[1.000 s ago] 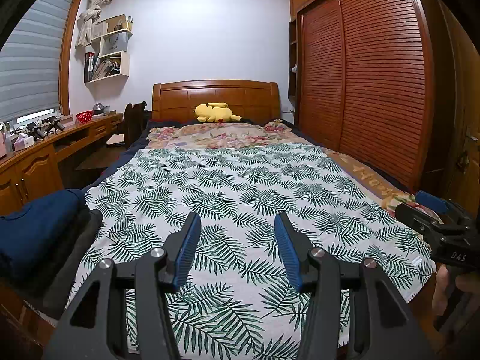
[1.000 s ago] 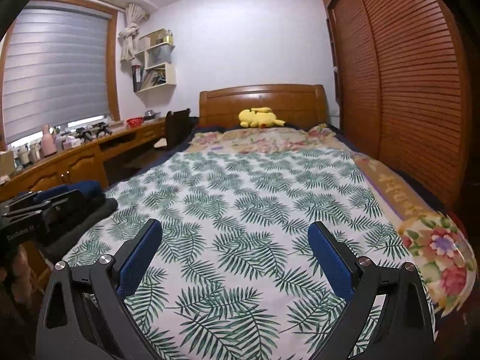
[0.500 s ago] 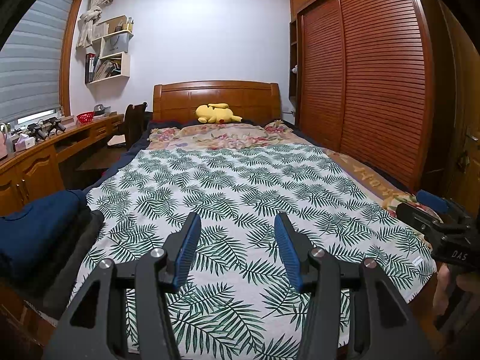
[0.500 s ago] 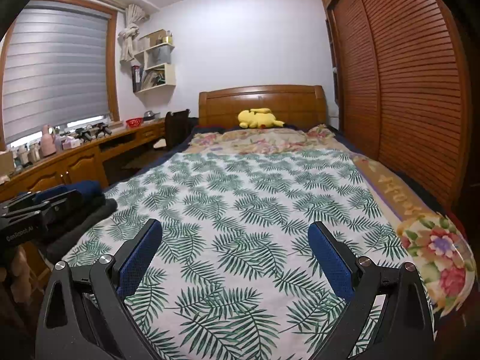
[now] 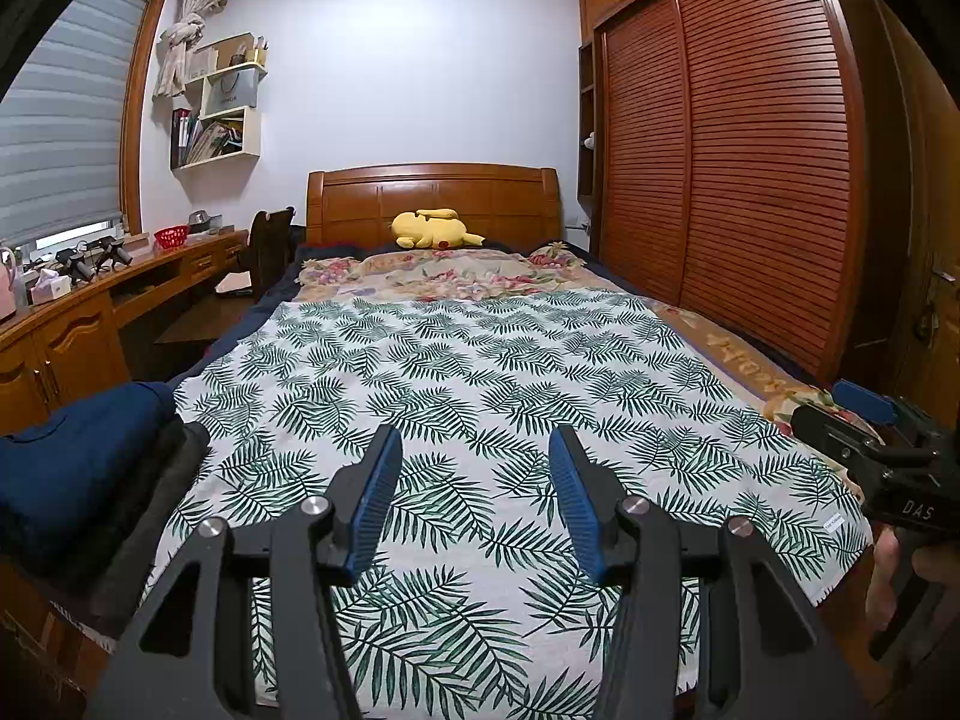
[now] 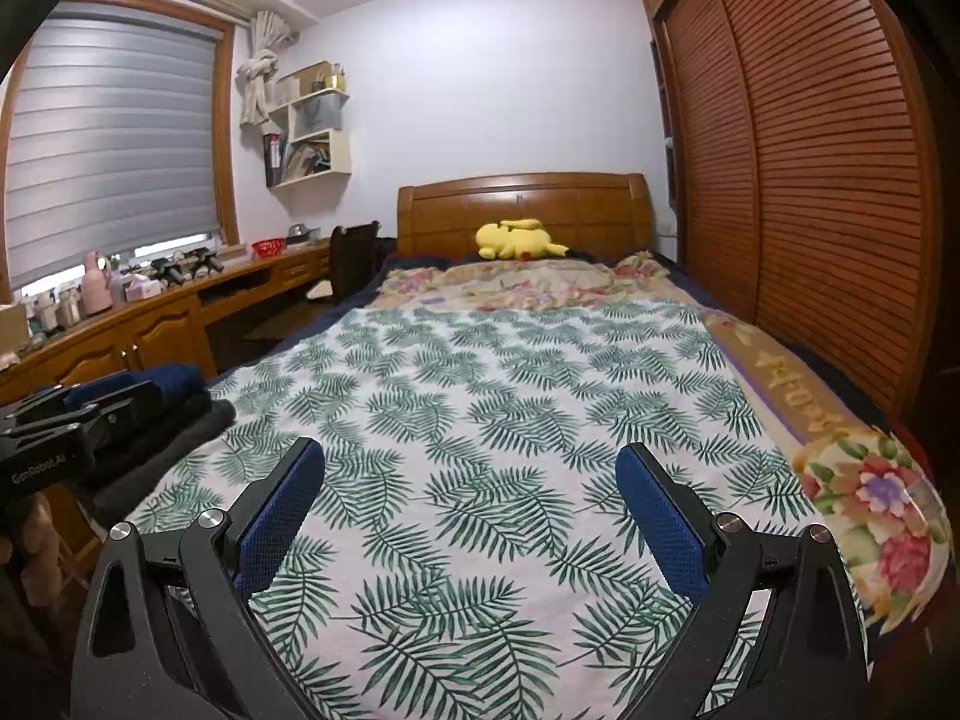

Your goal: Fold large clothes

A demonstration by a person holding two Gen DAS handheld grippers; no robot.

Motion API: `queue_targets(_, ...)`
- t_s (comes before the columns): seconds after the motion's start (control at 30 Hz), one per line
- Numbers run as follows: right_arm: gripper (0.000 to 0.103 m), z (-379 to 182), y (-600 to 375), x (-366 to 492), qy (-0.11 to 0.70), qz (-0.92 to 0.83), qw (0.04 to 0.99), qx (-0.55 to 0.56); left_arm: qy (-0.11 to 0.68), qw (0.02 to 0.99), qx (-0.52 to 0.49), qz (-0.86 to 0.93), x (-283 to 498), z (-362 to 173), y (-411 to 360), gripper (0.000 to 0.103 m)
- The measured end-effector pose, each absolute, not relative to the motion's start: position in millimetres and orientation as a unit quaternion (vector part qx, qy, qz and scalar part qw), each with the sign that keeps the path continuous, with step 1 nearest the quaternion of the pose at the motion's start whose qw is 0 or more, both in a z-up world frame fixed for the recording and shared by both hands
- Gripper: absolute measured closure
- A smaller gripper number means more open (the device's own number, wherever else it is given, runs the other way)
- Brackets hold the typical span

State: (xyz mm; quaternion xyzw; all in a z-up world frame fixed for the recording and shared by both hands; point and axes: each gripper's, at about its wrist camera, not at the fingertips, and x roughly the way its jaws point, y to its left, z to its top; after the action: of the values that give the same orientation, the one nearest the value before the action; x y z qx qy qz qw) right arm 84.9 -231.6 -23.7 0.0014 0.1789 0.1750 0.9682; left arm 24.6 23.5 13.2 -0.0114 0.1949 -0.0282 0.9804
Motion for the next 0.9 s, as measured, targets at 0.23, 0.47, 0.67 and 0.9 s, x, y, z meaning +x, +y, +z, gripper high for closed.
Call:
queue_targets(0.23,0.004,-23.6,-231.8,85.1,0.179,0.175,0.968,0.002,0.194,0.981,-0.012,-0.027,23.9,13.8,23.9,0.053)
queue_targets(0.47,0.004,-23.8,-232.2,85.4,0.179,0.175,0.968,0.001,0.194,0.981,-0.012,-0.028,23.8,13.7,24.3,0.053)
queue_targets(0.67,0.004,-23.9,-232.4,85.4,0.179,0.175,0.968,0.001,0.193,0.981,-0.011,-0.028,23.7,14.0,24.2,0.053)
queue_targets(0.9,0.004,-24.2,-232.3,85.4,0.178,0.176,0.968,0.001,0.193,0.981,-0.011,-0.027,23.6,14.5,24.7,0.053)
